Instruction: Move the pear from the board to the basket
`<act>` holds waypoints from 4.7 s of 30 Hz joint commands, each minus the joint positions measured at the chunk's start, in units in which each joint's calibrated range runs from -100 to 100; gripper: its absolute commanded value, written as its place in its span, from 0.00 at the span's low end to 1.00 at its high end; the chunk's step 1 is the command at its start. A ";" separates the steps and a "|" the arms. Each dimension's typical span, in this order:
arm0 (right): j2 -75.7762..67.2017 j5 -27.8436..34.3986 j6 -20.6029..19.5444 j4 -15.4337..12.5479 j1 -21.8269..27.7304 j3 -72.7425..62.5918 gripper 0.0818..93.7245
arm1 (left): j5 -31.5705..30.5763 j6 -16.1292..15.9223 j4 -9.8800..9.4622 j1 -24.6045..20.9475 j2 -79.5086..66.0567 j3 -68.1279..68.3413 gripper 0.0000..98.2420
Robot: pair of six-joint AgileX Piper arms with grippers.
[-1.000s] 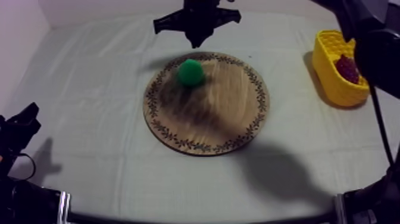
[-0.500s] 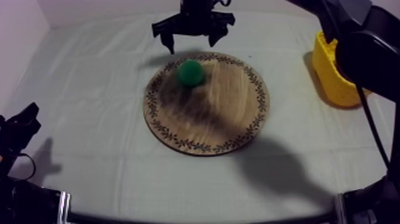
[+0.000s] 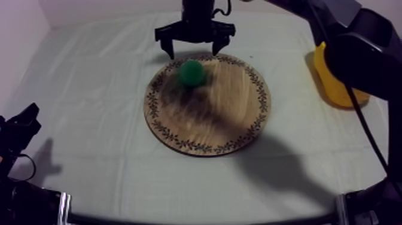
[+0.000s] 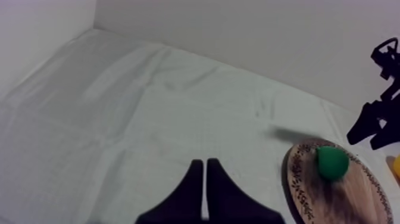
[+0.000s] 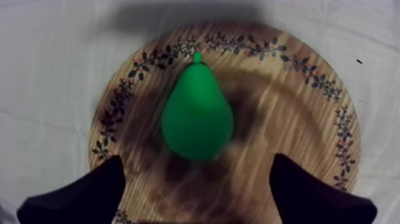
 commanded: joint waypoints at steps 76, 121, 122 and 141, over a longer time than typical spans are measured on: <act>-46.02 -17.50 23.38 10.56 33.57 49.14 0.35 | -0.01 0.01 -0.01 0.02 0.00 0.00 0.00; -79.51 -77.24 26.29 4.65 37.86 104.29 0.66 | -0.01 0.01 -0.01 0.02 0.00 0.00 0.00; -82.45 -77.82 26.73 3.97 37.62 106.90 0.65 | -0.01 0.01 -0.01 0.02 0.00 0.00 0.00; -136.23 -63.88 35.11 -11.84 30.08 138.85 0.01 | -0.01 -0.02 -0.01 0.02 0.00 0.00 0.00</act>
